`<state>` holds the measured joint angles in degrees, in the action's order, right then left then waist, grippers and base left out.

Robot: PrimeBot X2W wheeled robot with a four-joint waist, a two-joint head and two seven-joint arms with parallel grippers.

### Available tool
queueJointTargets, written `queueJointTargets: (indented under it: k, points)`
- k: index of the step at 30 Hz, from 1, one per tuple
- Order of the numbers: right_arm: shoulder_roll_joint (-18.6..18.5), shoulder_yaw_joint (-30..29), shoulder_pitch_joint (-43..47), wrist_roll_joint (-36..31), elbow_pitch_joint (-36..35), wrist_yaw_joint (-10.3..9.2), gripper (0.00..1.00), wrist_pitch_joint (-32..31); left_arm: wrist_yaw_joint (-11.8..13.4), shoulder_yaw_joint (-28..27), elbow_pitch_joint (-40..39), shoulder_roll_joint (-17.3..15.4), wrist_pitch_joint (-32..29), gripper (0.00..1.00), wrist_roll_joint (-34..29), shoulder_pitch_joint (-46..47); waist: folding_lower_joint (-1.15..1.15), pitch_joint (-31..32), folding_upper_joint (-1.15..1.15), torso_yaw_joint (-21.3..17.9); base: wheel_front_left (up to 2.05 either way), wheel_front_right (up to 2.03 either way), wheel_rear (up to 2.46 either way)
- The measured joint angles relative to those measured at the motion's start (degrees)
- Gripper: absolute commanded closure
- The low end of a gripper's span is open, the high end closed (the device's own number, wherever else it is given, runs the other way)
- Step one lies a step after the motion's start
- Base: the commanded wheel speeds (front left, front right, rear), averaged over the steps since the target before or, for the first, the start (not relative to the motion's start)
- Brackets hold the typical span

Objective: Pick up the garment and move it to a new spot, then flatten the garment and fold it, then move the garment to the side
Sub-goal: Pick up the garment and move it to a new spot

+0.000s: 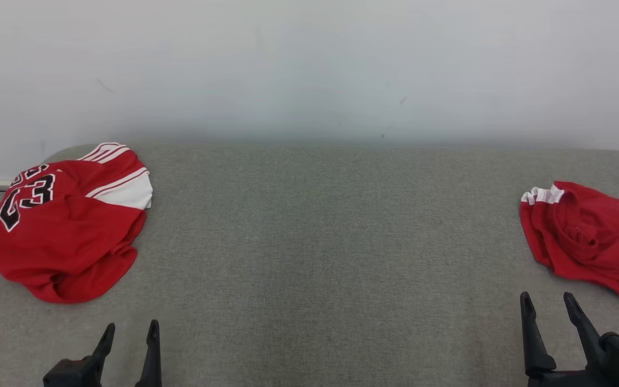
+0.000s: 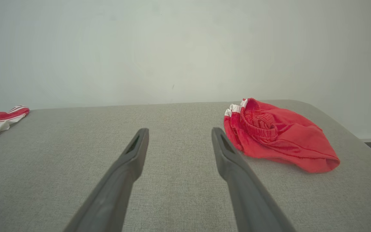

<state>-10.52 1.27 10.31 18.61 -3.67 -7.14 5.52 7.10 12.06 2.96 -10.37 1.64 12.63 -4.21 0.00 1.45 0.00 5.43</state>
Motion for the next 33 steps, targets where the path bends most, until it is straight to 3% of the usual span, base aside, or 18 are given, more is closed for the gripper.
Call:
queueJointTargets:
  k: [33]
  points:
    - [1.68,2.61,-1.99,-0.25,1.15,0.08,0.00,-1.49,0.01,-0.42,-0.15,-0.23,-1.11,0.00,-0.52,0.30,0.00,0.29,0.00,21.87,0.00,0.00,0.00]
